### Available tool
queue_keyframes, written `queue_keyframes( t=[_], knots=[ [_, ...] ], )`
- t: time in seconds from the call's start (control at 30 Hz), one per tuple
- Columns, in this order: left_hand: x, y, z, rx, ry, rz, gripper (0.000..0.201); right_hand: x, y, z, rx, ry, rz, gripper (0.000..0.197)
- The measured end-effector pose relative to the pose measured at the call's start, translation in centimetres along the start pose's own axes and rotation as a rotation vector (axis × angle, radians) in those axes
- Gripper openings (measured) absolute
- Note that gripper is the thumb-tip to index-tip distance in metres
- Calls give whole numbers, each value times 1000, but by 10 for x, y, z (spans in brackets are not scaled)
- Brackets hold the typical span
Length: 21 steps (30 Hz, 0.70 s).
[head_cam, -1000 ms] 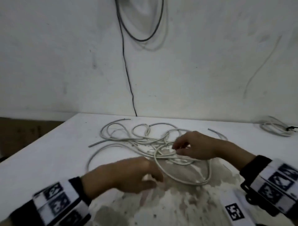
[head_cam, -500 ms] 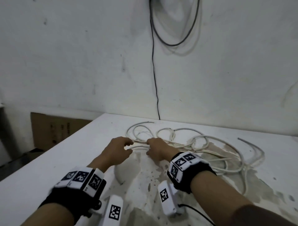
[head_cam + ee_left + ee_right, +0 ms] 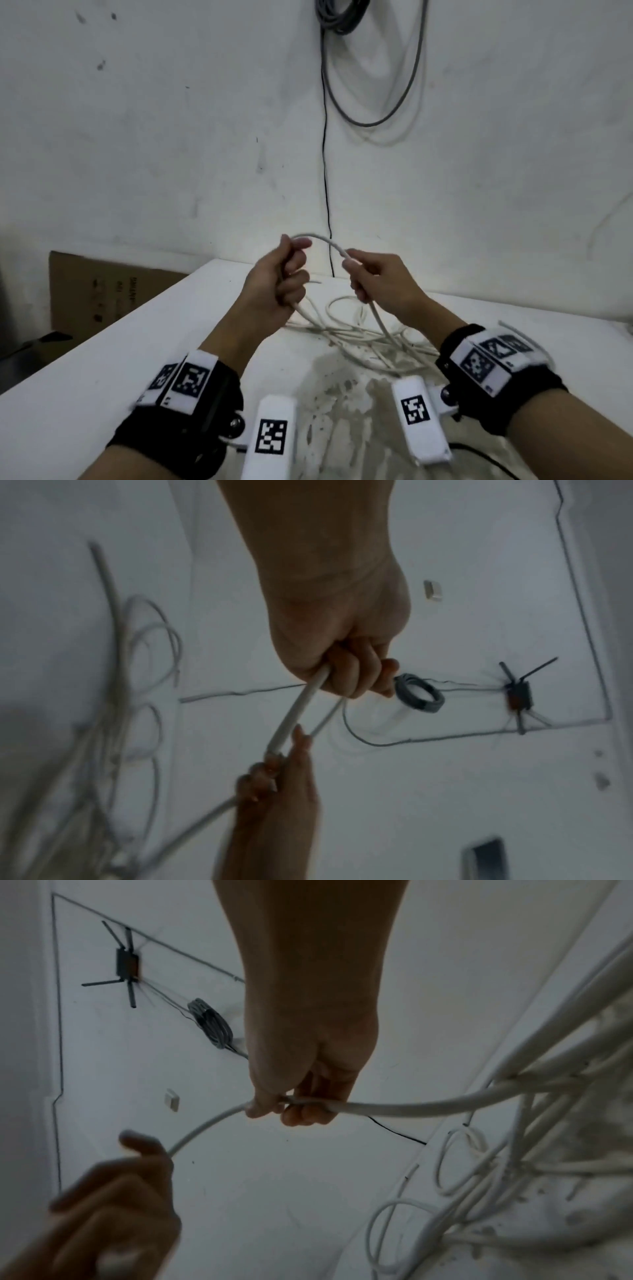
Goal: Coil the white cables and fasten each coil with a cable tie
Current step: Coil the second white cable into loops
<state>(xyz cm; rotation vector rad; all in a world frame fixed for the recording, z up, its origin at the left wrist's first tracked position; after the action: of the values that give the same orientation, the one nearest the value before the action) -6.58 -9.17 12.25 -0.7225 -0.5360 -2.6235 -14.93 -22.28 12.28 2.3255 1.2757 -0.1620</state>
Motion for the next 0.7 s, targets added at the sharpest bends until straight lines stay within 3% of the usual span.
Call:
queue_keyframes(
  t=[0.2, 0.33, 0.47, 0.53, 0.7],
  knots=[
    [24, 27, 55, 357, -239, 22, 40, 3, -51, 52, 198, -177, -296, 19],
    [23, 31, 89, 505, -147, 92, 38, -22, -73, 56, 213, -248, -265, 12],
    [45, 31, 70, 502, 135, 67, 20, -31, -68, 21, -115, -692, -200, 20],
    [58, 32, 55, 498, 382, 16, 20, -31, -67, 8, -226, -869, -192, 29],
    [73, 33, 10, 386, 1051, -178, 38, -56, -65, -25, -433, -768, -26, 28]
  ],
)
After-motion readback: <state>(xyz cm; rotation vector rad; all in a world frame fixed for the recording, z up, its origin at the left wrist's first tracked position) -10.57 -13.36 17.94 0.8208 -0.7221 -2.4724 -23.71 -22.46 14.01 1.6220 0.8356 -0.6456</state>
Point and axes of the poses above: each hand's wrist, its own y-axis towards the middle knuckle, its own x-axis out of the palm, z = x × y, the point moved 7 cm from there along y, towards the middle knuckle, and after that the axes turned 7 degrees about -z, right-handed, at the moved point
